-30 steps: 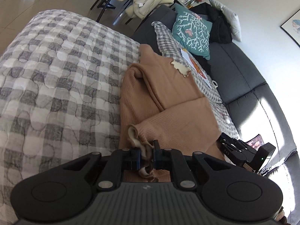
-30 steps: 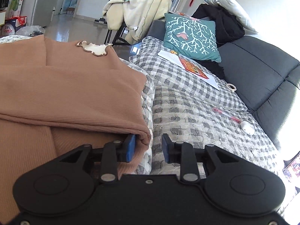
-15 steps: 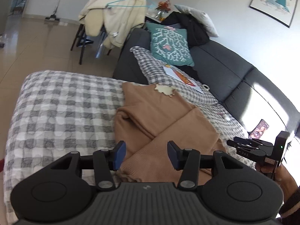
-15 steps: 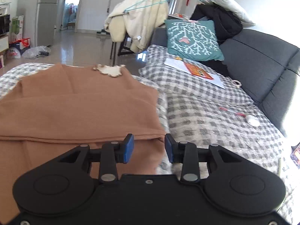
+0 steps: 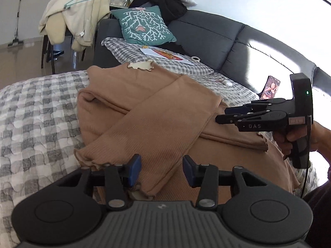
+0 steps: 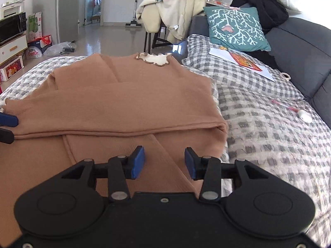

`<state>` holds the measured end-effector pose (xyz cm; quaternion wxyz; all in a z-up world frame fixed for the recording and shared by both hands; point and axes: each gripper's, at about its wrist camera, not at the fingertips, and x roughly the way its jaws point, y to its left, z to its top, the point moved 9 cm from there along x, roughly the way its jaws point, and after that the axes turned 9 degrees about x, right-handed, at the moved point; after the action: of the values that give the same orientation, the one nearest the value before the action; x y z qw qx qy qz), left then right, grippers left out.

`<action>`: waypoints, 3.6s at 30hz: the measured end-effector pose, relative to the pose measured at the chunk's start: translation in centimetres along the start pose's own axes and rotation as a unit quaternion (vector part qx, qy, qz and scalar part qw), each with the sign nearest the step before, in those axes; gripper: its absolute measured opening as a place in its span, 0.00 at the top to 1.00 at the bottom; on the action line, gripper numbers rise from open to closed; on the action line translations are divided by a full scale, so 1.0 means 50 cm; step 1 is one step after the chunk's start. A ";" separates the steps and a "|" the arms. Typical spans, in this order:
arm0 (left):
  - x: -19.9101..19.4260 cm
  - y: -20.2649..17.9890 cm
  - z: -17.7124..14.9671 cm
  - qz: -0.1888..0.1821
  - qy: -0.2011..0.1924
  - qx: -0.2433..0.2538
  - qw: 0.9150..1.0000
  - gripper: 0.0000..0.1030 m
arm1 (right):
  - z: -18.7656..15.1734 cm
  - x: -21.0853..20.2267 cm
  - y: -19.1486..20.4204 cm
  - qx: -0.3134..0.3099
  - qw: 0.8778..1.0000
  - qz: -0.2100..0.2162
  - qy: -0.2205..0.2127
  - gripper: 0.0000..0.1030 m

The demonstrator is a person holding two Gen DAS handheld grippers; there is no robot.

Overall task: Fold clothes
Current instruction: 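Move both grippers back above the crossed sleeves, then grasp the sweater hem with the right gripper while the left gripper grasps the hem too, then lift the hem with both grippers and fold it toward the collar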

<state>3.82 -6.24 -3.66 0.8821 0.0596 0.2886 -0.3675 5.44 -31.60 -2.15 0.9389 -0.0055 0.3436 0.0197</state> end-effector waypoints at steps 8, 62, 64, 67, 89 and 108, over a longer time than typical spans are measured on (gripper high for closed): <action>-0.058 0.010 0.010 0.018 0.045 -0.026 0.999 0.43 | -0.061 -0.094 -0.048 0.064 0.994 -0.013 0.086 0.52; -0.189 0.046 -0.023 -0.108 0.067 -0.308 0.943 0.94 | -0.073 -0.221 -0.128 0.293 0.948 0.106 0.066 0.92; -0.172 0.073 -0.001 -0.101 0.051 -0.327 0.938 0.94 | -0.044 -0.184 -0.138 0.317 0.940 0.107 0.063 0.92; -0.138 0.111 0.027 -0.088 0.039 -0.343 0.934 0.94 | -0.016 -0.131 -0.153 0.344 0.931 0.106 0.064 0.92; 0.003 0.265 0.081 -0.067 0.026 -0.339 0.938 0.38 | 0.019 0.022 -0.291 0.421 0.897 0.133 0.005 0.57; 0.020 0.138 0.074 -0.064 0.051 -0.124 0.989 0.42 | 0.006 0.024 -0.111 0.160 0.981 0.109 0.011 0.65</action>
<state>10.82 -3.05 -1.90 0.8413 -0.0503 0.3799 -0.3813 6.76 -37.12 -2.72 0.9160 0.1822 0.3512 0.0667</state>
